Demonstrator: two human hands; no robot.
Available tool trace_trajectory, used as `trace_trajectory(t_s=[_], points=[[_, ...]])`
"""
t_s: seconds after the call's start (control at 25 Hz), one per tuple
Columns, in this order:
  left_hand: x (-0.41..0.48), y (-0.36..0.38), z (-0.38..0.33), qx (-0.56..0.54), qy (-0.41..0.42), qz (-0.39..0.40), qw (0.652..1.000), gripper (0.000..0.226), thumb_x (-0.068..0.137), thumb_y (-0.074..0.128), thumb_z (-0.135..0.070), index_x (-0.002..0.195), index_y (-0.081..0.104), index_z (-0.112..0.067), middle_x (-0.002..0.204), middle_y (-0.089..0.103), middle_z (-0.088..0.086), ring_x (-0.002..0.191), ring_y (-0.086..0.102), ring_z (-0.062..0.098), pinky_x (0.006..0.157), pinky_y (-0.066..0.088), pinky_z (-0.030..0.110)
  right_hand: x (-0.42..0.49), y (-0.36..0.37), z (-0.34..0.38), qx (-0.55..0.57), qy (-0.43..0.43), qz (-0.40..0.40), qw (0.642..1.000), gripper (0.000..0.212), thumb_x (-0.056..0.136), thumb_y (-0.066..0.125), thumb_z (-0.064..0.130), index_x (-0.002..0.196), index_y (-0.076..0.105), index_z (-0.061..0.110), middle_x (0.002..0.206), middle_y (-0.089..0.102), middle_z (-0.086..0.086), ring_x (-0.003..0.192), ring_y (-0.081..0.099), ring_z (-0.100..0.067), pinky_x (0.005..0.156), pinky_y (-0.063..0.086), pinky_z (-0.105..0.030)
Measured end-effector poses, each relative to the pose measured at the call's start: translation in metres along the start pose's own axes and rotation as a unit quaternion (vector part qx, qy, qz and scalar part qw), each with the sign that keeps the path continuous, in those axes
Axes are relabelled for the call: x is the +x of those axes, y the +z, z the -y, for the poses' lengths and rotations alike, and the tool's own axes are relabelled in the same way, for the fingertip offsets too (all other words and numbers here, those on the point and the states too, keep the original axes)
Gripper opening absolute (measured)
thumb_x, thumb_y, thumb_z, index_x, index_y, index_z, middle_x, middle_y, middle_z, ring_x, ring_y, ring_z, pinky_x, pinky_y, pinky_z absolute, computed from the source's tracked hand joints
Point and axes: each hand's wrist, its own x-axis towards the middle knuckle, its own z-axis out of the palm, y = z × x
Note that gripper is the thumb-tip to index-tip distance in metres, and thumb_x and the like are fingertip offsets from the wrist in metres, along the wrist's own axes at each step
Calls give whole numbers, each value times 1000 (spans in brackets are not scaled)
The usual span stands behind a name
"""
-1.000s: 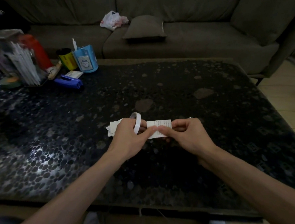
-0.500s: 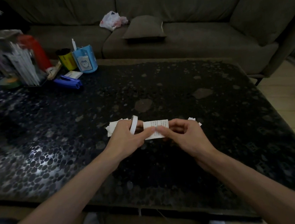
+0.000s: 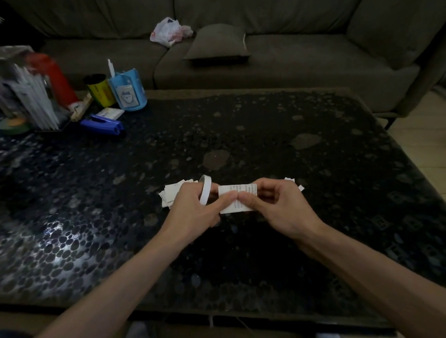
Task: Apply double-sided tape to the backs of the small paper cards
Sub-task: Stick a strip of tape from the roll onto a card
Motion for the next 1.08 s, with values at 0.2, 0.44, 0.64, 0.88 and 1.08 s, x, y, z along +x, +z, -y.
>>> trace_trajectory(t_s=[0.2, 0.44, 0.64, 0.88, 1.08], points=[[1, -2, -2, 29, 19, -16, 999, 9, 95, 74, -28, 93, 80, -21, 68, 74, 5, 47, 61, 7, 46, 45, 17, -2, 2, 1, 4, 6, 6, 1000, 14, 93, 76, 33, 105, 78, 25, 99, 80, 12, 93, 77, -5, 79, 63, -24], [4, -1, -1, 58, 47, -34, 997, 12, 96, 73, -27, 90, 78, -18, 57, 67, -12, 49, 61, 0, 47, 41, 12, 2, -1, 1, -2, 2, 11, 1000, 10, 95, 74, 32, 100, 80, 26, 96, 81, 8, 90, 78, -9, 76, 64, -25], [5, -2, 0, 27, 10, -9, 1000, 14, 96, 74, -26, 86, 78, -16, 54, 66, -4, 45, 58, 4, 46, 42, 16, 4, -3, 3, -33, 10, 3, 999, 10, 94, 75, 33, 88, 81, 27, 90, 80, 10, 86, 78, -6, 69, 61, -19], [5, -5, -3, 16, 5, -23, 1000, 9, 92, 77, -28, 88, 80, -21, 67, 74, 1, 49, 63, 10, 48, 49, 19, 4, -1, 1, -20, 8, -33, 999, 10, 87, 81, 37, 89, 81, 28, 86, 80, 13, 82, 77, -2, 66, 60, -15], [3, -3, -3, -10, -18, -20, 1000, 14, 92, 77, -32, 94, 80, -19, 66, 74, 1, 47, 59, 6, 47, 45, 17, 6, -1, -1, -56, -16, -60, 997, 5, 90, 79, 35, 88, 78, 30, 87, 78, 18, 84, 75, 1, 67, 58, -12]])
